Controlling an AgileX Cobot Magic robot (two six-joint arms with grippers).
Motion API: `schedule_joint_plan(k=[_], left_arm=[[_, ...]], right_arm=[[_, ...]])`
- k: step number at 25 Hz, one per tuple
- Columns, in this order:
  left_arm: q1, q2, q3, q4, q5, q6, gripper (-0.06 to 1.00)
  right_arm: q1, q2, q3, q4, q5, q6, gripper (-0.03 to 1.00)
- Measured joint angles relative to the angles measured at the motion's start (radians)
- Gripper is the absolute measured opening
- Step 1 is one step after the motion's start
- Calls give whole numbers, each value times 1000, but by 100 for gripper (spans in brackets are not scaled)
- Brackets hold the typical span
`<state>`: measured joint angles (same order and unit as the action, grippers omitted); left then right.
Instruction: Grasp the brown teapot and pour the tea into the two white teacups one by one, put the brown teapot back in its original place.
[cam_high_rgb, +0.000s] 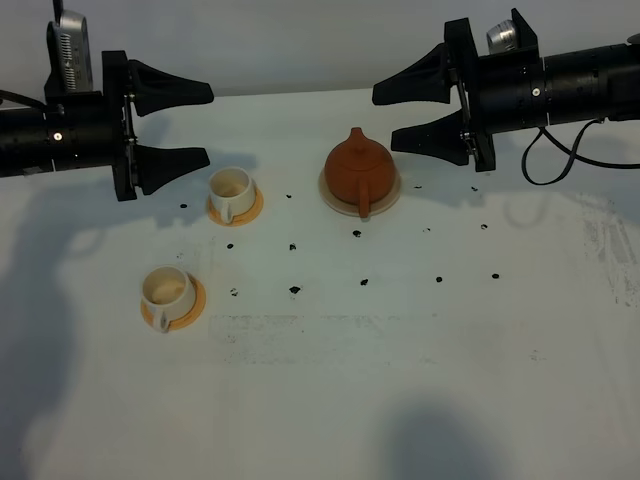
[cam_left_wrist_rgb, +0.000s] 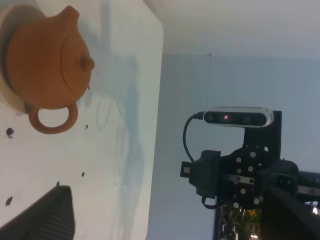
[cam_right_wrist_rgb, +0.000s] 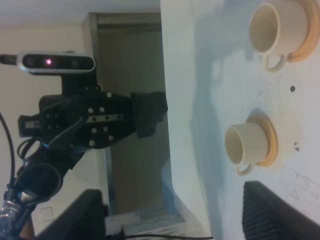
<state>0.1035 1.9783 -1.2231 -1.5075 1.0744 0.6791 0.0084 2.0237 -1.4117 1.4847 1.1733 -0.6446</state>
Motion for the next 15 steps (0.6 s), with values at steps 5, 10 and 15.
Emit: schedule_joint_plan(k=[5, 10, 15], left_arm=[[0, 0, 0, 2, 0, 0, 72], [0, 0, 0, 4, 0, 0, 72], [0, 0, 0, 6, -1, 13, 72]], right_arm=[[0, 0, 0, -4, -2, -1, 58], [0, 0, 0, -6, -2, -3, 58], [0, 0, 0, -6, -2, -17, 58]])
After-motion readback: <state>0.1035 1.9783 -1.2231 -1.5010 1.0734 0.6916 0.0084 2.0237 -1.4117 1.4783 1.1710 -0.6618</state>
